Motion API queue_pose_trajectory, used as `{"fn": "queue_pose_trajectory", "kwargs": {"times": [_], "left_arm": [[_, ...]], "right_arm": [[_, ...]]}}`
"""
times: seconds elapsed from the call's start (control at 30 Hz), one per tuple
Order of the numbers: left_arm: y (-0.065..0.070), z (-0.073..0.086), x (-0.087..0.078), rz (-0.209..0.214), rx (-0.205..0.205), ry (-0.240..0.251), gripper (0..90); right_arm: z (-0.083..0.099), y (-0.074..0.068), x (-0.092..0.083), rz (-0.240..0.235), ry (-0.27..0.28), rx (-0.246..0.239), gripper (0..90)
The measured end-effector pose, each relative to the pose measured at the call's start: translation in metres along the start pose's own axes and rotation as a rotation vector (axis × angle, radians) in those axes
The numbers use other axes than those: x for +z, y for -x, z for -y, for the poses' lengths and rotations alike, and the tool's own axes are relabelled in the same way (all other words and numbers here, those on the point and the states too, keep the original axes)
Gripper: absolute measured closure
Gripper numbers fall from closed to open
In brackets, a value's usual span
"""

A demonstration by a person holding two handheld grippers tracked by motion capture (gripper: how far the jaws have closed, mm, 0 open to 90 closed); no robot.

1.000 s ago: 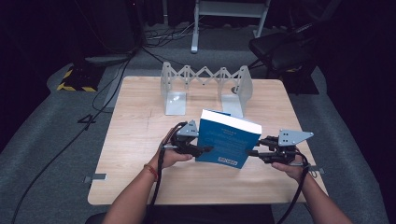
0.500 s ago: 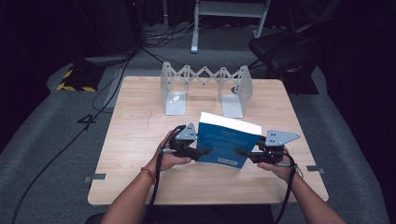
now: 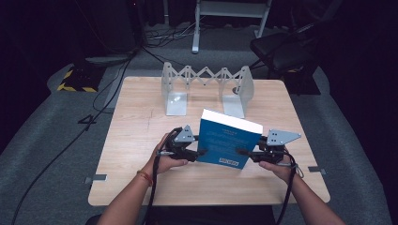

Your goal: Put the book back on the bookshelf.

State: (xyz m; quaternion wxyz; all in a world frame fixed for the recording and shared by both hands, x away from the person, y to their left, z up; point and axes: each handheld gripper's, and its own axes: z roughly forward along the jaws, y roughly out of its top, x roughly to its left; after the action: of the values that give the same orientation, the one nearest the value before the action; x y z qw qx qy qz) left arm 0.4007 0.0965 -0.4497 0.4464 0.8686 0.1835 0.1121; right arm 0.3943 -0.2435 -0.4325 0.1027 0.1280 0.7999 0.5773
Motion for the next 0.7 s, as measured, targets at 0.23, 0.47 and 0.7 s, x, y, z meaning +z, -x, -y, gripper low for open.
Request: {"fn": "queue_pose_trajectory", "kwargs": {"times": [0.23, 0.47, 0.7], "left_arm": [[0.004, 0.029, -0.023, -0.043, 0.015, -0.123, 41.4], [-0.002, 0.066, -0.046, -0.092, -0.078, -0.164, 40.0], [-0.013, 0.092, -0.065, -0.136, -0.199, -0.166, 33.4]], "right_arm": [[0.000, 0.000, 0.000, -0.013, -0.004, 0.000, 60.2], [-0.001, 0.001, 0.003, -0.020, -0.004, 0.009, 59.1], [-0.004, -0.005, 0.010, 0.011, -0.029, -0.026, 59.5]]}}
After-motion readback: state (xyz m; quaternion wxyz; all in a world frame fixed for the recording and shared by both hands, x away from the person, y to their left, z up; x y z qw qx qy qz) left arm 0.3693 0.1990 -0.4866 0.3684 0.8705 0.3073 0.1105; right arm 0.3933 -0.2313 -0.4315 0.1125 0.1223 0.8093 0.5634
